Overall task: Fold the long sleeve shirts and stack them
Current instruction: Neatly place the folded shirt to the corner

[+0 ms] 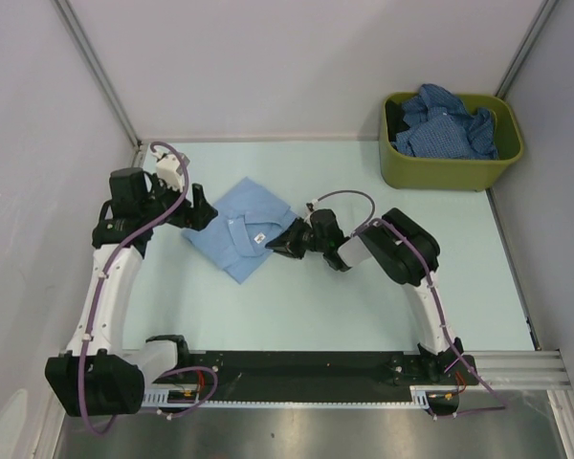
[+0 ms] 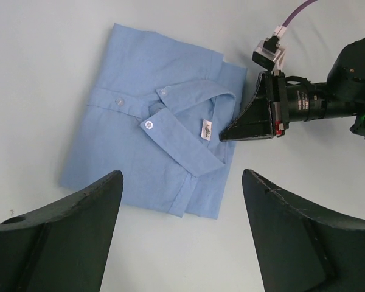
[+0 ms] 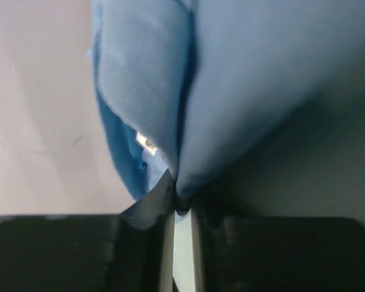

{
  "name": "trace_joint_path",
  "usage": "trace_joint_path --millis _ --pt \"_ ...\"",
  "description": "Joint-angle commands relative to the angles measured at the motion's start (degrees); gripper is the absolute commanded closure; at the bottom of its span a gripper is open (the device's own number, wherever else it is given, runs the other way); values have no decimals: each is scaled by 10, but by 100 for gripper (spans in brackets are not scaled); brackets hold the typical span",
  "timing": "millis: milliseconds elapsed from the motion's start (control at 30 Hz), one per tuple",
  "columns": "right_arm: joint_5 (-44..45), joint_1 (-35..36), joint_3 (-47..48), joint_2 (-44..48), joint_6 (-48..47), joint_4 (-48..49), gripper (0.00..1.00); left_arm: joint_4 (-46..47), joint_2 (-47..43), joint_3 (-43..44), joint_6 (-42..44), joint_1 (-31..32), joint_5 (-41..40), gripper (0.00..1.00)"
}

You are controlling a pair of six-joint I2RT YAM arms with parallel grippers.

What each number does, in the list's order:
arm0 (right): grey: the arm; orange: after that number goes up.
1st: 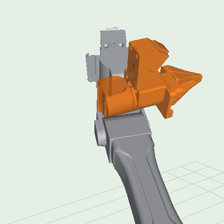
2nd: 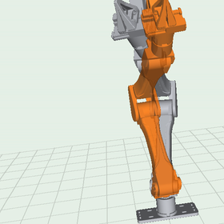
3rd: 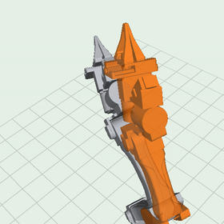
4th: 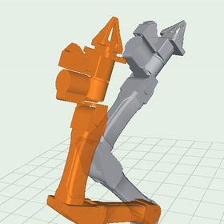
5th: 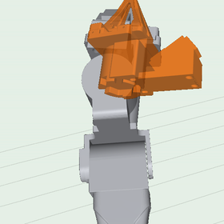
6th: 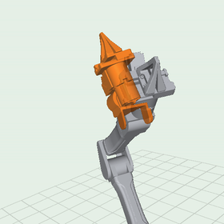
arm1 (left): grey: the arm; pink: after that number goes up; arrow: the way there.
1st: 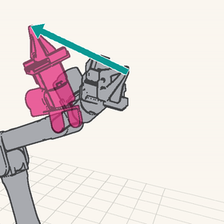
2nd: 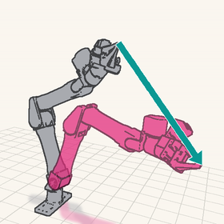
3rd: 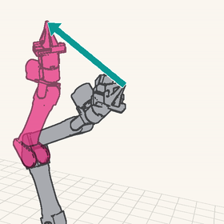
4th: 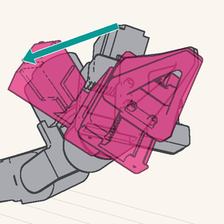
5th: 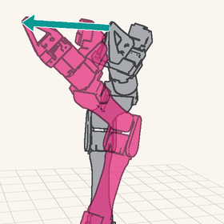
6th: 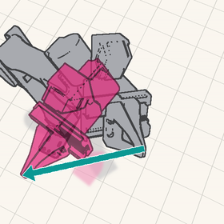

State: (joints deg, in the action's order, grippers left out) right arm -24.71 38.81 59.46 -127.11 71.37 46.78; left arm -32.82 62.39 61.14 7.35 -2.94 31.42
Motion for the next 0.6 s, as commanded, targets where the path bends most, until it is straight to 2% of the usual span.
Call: trace_joint_path --millis 0,33,133,167,233,267,300,333,367,400,433,467,533,567 --pt "15 -24 8 13 -89 -127 96 18 4 11 -11 -7 -3 16" --pt "-2 -29 10 33 -111 -152 100 18 5 11 -11 -7 -2 16" --pt "-65 -58 14 71 -206 -243 100 19 8 8 -9 -8 1 16" --pt "-91 -63 27 76 -271 -324 100 20 9 6 -7 -7 3 16" --pt "-157 -87 57 84 -340 -422 100 21 14 4 -4 -7 7 16" --pt "-177 -95 61 95 -367 -504 100 21 17 3 -2 -8 12 16" --pt "-198 -114 66 102 -444 -548 100 21 19 2 -1 -7 14 16" --pt "-204 -120 95 106 -487 -599 100 22 20 2 0 -8 17 16" --pt "-207 -127 116 94 -551 -735 100 22 26 2 2 -7 20 16" --pt "-209 -142 140 87 -656 -794 100 23 29 2 3 -7 28 16" --pt "-204 -150 158 79 -711 -851 100 25 32 1 3 -7 30 16" --pt "-195 -156 192 68 -762 -955 100 26 36 3 4 -8 35 17" --pt "-166 -180 206 53 -885 -1028 100 28 41 4 6 -7 45 17" --pt "-156 -186 214 51 -916 -1085 100 28 43 6 7 -8 47 17"
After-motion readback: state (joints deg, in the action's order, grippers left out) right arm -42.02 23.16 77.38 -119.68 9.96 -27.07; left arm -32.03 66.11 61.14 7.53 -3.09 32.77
